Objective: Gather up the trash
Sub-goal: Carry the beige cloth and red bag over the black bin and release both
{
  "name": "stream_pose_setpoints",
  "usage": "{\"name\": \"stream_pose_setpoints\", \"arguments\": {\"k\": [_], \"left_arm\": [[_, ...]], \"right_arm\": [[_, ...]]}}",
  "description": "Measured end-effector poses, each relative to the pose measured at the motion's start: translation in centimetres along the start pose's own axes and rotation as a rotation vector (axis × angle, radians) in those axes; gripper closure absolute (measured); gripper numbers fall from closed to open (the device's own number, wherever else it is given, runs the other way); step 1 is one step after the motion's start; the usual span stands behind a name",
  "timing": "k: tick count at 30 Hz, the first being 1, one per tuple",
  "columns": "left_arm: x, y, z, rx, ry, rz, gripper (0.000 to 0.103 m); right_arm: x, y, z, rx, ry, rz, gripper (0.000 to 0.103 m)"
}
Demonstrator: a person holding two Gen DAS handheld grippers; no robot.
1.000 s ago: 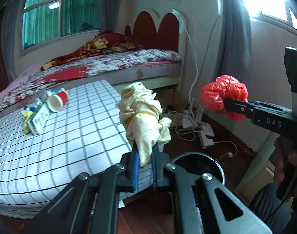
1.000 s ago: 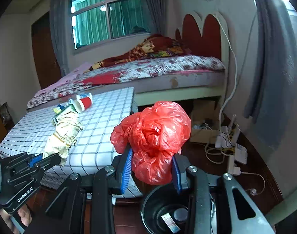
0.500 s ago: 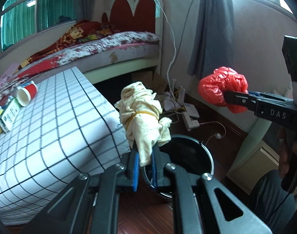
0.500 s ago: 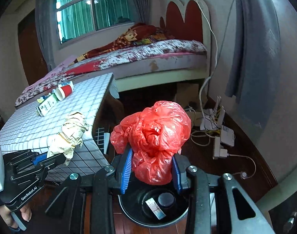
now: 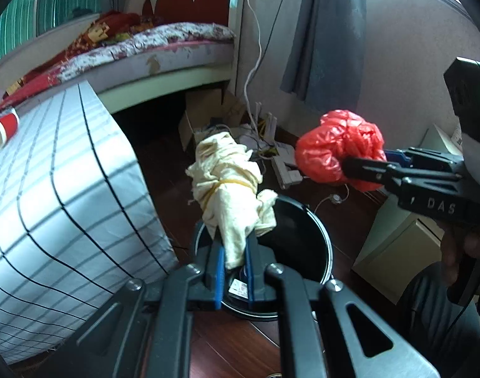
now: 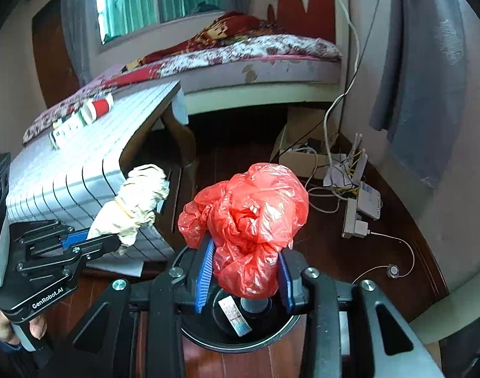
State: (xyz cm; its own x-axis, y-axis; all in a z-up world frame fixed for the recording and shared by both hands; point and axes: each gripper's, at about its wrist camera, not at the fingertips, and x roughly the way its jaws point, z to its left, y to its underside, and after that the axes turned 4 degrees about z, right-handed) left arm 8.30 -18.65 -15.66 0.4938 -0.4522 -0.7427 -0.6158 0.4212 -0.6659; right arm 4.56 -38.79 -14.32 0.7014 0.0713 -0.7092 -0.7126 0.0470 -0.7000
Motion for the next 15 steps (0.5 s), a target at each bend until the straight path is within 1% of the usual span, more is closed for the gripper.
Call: {"name": "stream_pose_setpoints", "arguments": {"k": [5,6,7,8,9,10,11,12,13,15], "left_arm": [[1.9,0.0,-0.1,-0.02,0.064,0.043,0.09],[2.6,-0.1,0.0,-0.028,0.094,0.066,0.085],[3.4,-0.1,0.2,-0.043,0.131,0.099,0.067],[4.1,0.0,0.3,-0.056,0.142,0.129,0.053],[4.5,0.2,0.4,-0.065,0.127,0.142,0.028],[4.6,0.3,0.5,-0.068,0.115,0.141,0.019],[4.6,0.4,0.6,-0.07,0.095,0.145,0.018],[4.6,0.6,0.6,-0.073,0.062,0.145,0.015],[4.6,0.7,0.6,-0.076,0.044,0.145,0.009],[4.4,0.9,0.7,-0.082,-0.011,0.127,0.004]], "right_arm": [[2.7,0.8,-0.9,-0.022,-0.044,0.068,0.064],[3.3,1.0,-1.0,-0.03,-0.054,0.08,0.058],[4.5,1.4,-1.3,-0.037,-0.05,0.123,0.051],[5.8,1.8,-1.8,-0.031,-0.012,0.169,0.028],[6.4,2.2,-2.2,-0.021,0.013,0.182,0.01],[6.9,2.7,-2.8,-0.004,0.027,0.196,0.008],[7.2,2.9,-3.2,0.013,0.034,0.209,0.004],[7.3,3.3,-3.7,0.043,0.052,0.214,0.001],[7.1,3.6,-4.0,0.057,0.062,0.198,0.001],[6.8,4.0,-4.4,0.086,0.096,0.177,0.001]]}}
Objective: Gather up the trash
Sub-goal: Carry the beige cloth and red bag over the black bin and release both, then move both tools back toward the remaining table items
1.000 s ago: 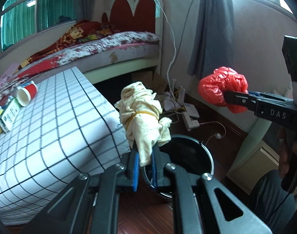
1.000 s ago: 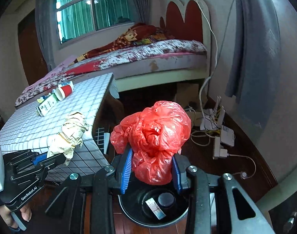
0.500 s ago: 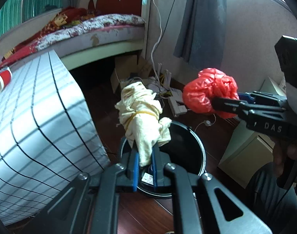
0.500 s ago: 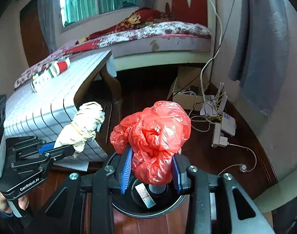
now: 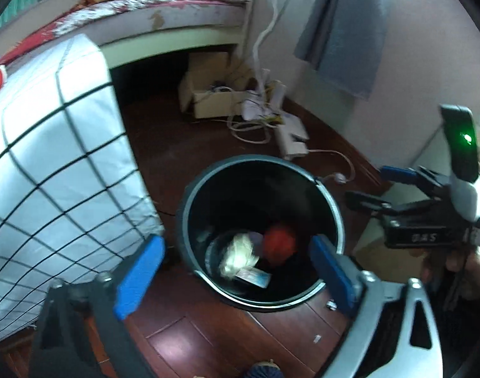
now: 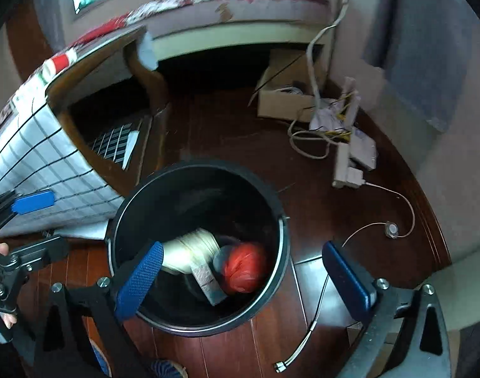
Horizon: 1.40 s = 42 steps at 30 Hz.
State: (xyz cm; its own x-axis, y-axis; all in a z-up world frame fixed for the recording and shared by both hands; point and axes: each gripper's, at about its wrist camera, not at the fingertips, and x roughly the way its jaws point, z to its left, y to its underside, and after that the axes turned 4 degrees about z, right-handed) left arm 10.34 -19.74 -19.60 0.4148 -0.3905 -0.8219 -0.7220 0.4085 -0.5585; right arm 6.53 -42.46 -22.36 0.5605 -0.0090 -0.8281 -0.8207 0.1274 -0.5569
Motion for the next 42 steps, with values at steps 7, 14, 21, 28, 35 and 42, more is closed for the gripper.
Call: {"name": "stream_pose_setpoints", "arguments": {"k": [7,14,21,28,35,42], "left_arm": [[0.0,0.1,0.5,0.0,-0.059,-0.013,0.002],[-0.6,0.1,0.8,-0.015,-0.074,-0.038,0.001],[-1.0,0.2,1.1,-0.031,-0.098,-0.052,0.001],[-1.4,0.0,1.3,-0.026,-0.12,-0.064,0.0],[-2.2,0.0,1.8,-0.032,-0.145,-0.08,0.001],[-3.8,0.1,2.1,-0.039,-0.164,-0.11,0.0]], "right_arm": [[0.0,0.2,0.5,0.01,0.022,-0.018,0.001],[-0.3,0.2,1.1,-0.005,0.025,-0.022,0.001],[-0.5,0.2,1.9,-0.034,0.025,-0.033,0.001],[-0.8,0.1,2.4,-0.041,0.021,-0.044,0.001],[-1.5,0.2,3.1,-0.05,0.016,-0.062,0.001],[-2.7,-0.2,4.2,-0.056,0.007,-0.094,0.001]]}}
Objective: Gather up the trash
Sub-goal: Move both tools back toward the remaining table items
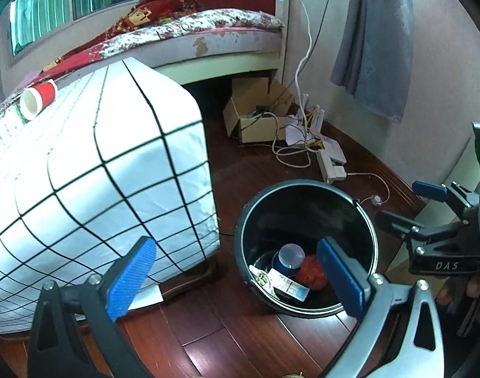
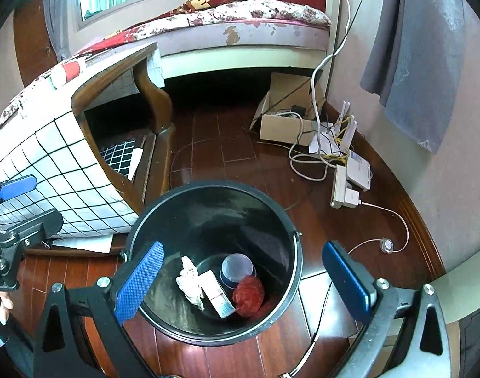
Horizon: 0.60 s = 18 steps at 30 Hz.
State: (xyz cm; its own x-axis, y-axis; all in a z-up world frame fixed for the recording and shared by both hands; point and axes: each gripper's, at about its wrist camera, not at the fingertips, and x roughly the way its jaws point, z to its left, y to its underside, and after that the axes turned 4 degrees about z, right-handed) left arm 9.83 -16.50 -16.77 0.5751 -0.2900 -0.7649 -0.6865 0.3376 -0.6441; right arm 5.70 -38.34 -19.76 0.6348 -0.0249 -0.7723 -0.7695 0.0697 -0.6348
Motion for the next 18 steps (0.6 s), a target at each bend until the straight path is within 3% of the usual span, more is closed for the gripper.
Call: {"name": "stream_pose_setpoints", "arguments": {"k": [18], "left_arm": [[-5.3,0.1,6.6,-0.125,-0.078,-0.106,0.0]], "right_arm": [[-3.1,-3.1,6.8,-0.09,-0.06,-0.098,0.001]]}}
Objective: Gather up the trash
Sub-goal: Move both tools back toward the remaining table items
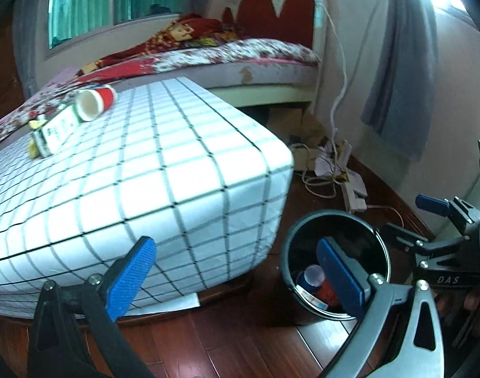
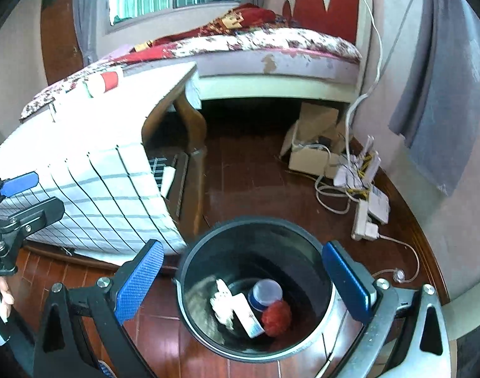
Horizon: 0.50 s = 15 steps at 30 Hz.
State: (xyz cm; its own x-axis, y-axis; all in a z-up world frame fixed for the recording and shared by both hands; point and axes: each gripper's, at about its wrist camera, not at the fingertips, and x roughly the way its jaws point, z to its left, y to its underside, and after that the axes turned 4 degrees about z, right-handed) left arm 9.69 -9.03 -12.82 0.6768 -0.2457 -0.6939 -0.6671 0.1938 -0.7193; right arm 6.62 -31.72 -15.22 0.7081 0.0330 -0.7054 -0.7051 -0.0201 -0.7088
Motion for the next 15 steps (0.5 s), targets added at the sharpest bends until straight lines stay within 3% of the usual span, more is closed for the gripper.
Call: {"name": "stream_pose_setpoints", "arguments": {"k": [15], "left_arm": [[-3.9,-0.5,12.1,-0.199,-0.149,-0.077,0.0]], "right_arm": [[0.1,-7.8,10.3,-0.132,-0.081,-0.087,0.001]]}}
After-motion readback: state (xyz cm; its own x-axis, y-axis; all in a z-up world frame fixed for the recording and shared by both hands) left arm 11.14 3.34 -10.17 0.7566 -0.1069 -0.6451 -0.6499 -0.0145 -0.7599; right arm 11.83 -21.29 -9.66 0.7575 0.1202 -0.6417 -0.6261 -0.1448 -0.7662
